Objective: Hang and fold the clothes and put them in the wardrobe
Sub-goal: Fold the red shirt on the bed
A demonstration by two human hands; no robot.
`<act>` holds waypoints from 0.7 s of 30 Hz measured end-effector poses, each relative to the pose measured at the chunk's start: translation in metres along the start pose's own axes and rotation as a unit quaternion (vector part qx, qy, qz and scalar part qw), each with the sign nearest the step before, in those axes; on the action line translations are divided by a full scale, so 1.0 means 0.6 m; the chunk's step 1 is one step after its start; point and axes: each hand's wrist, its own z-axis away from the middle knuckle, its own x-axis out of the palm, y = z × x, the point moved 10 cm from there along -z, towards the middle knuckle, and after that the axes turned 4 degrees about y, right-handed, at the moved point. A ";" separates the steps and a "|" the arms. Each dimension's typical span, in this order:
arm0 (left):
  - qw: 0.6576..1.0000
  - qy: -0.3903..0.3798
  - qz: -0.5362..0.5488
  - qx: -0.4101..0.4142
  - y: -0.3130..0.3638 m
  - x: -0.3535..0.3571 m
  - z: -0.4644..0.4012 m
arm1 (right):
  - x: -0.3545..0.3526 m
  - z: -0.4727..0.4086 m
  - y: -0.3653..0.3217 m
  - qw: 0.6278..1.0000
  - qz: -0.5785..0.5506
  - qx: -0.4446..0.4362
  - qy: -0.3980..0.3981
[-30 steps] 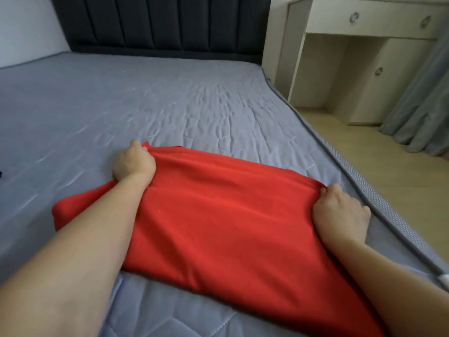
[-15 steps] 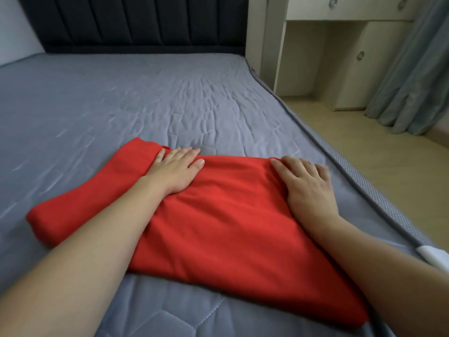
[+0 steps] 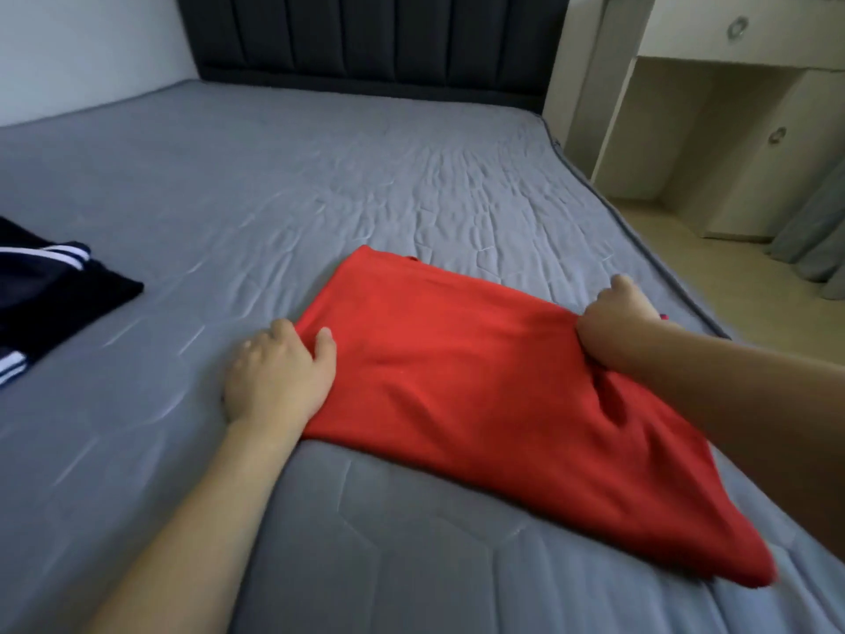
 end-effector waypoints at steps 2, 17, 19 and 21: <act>0.999 -0.015 0.029 0.007 0.002 0.016 -0.013 | -0.058 -0.036 0.024 0.998 -0.046 0.032 0.010; 0.938 -0.222 0.266 0.014 -0.005 0.058 -0.040 | -0.253 -0.174 -0.137 0.636 -0.766 0.086 -0.037; 0.879 -0.318 0.355 -0.009 -0.005 0.059 -0.040 | -0.296 -0.156 -0.115 0.622 -0.779 0.078 -0.022; 0.848 -0.357 0.391 -0.024 -0.011 0.032 -0.061 | -0.350 -0.141 -0.078 0.613 -0.785 0.086 0.011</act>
